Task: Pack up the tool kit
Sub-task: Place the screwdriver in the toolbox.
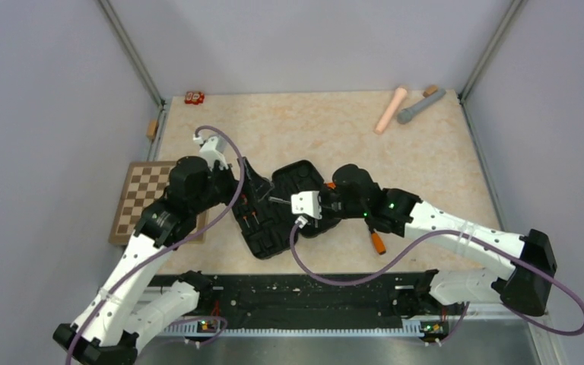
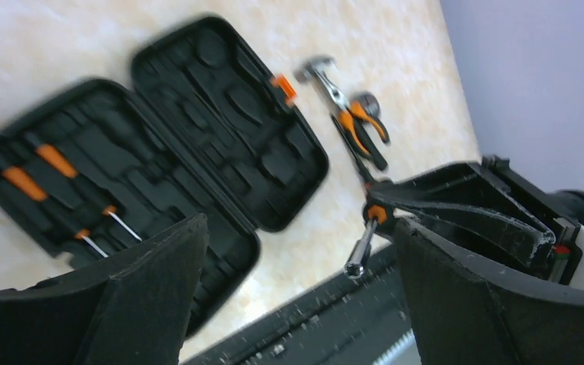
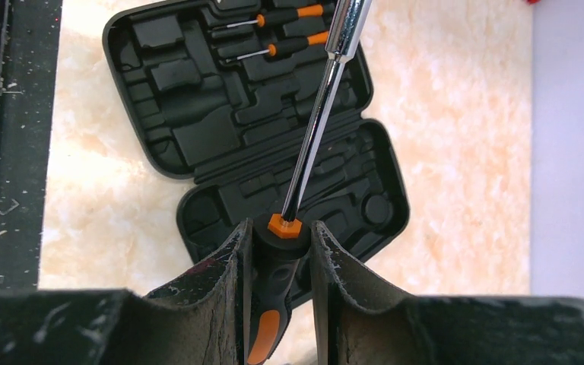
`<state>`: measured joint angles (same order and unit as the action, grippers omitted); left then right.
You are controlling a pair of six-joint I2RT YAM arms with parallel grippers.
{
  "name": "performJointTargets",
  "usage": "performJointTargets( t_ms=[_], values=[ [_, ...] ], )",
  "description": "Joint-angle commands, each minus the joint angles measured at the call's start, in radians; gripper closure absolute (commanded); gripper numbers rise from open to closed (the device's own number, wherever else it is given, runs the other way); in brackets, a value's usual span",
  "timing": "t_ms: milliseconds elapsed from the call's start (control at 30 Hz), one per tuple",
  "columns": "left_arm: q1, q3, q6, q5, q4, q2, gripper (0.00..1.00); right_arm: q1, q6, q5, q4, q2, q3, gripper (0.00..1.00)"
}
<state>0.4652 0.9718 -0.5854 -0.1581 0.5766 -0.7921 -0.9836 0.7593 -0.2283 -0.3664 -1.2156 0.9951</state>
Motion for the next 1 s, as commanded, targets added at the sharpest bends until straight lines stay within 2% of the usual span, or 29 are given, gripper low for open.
performJointTargets(
  t_ms=[0, 333, 533, 700, 967],
  values=[
    [-0.004, 0.053, -0.059, -0.248, -0.076, -0.04, 0.05, -0.034, 0.125, -0.014, 0.06, 0.025, 0.004, 1.0],
    [-0.004, 0.024, -0.086, -0.512, -0.092, -0.177, 0.19, -0.076, 0.232, 0.073, 0.061, -0.007, 0.017, 1.0],
    [-0.002, -0.006, -0.073, -0.573, -0.092, -0.208, 0.3, -0.08, 0.294, 0.102, 0.062, -0.018, 0.027, 1.0],
    [-0.003, -0.022, -0.054, -0.589, -0.091, -0.22, 0.44, -0.082, 0.314, 0.104, 0.074, -0.028, 0.03, 1.0],
    [-0.002, -0.054, -0.028, -0.603, -0.081, -0.22, 0.6, -0.081, 0.32, 0.091, 0.1, -0.033, 0.025, 1.0]
  ],
)
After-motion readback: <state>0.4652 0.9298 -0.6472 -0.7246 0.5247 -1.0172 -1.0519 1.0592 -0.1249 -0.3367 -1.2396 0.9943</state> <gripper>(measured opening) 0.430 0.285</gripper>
